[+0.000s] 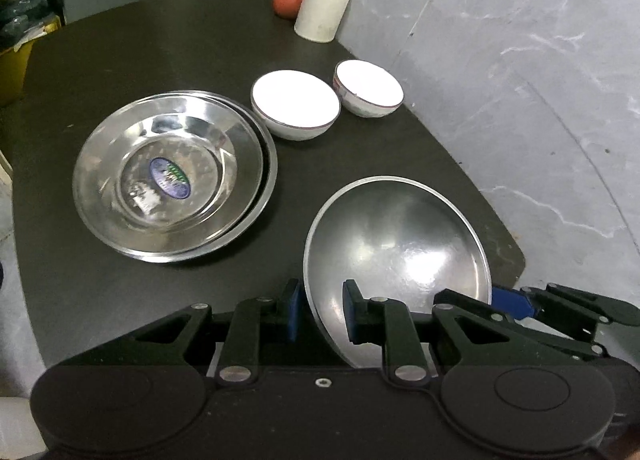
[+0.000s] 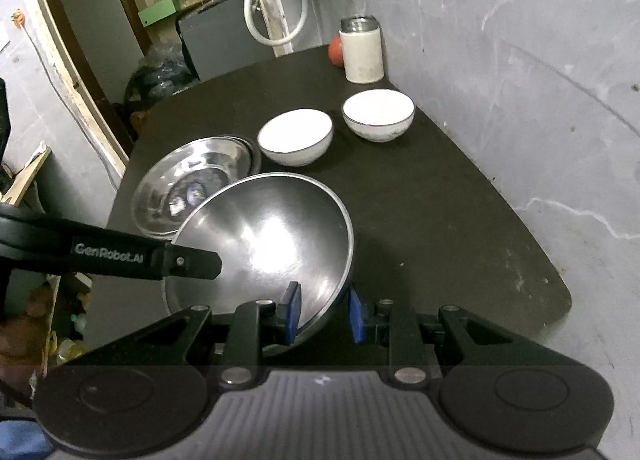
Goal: Organize plates and bowls
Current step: 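Lift the steel bowl with both grippers and lower it beside the plate stack, then open both grippers and release the steel bowl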
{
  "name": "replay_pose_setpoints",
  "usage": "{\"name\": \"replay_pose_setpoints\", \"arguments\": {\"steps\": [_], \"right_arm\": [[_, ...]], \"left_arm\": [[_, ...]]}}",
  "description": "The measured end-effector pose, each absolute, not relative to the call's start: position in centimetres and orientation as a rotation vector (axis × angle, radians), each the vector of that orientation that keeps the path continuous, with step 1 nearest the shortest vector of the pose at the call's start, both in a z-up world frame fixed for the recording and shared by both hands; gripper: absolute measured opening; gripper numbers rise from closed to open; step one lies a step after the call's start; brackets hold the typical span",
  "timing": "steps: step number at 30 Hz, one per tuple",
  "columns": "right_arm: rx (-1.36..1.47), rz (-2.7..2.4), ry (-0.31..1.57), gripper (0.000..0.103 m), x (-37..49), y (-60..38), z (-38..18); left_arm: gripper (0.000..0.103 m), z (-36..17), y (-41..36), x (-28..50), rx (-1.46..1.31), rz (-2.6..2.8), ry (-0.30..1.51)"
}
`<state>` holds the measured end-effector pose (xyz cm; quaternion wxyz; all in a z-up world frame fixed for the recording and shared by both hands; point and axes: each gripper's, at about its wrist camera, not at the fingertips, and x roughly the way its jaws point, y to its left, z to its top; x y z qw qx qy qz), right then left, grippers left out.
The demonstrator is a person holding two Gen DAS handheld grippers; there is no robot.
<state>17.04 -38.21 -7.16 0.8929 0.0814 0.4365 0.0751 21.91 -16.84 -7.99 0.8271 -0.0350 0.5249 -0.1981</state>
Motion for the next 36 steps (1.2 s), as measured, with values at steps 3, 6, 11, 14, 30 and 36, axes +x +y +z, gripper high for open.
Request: {"name": "replay_pose_setpoints", "arguments": {"steps": [3,6,11,14,30,36], "right_arm": [[0.174,0.188,0.928,0.029,19.0,-39.0,-8.2],[0.165,0.232,0.947,0.029,20.6,-39.3,-9.3],[0.166,0.288,0.953,0.029,22.4,-39.7,-10.0],[0.156,0.313,0.955,0.029,22.7,-39.9,-10.1],[0.339,0.293,0.9,0.079,22.2,-43.9,-10.6],[0.377,0.285,0.856,0.103,22.2,-44.5,-10.4]], "left_arm": [[0.023,-8.7,-17.7,23.5,-0.05,-0.391,1.144],[0.026,-9.8,-18.4,24.5,-0.021,-0.349,1.179],[0.029,-10.4,-19.0,25.1,-0.003,-0.307,1.206],[0.03,-10.6,-19.3,25.2,0.004,-0.301,1.215],[0.077,-10.0,-19.3,25.5,0.019,-0.337,1.194],[0.096,-8.5,-18.8,25.5,0.053,-0.306,1.166]]}}
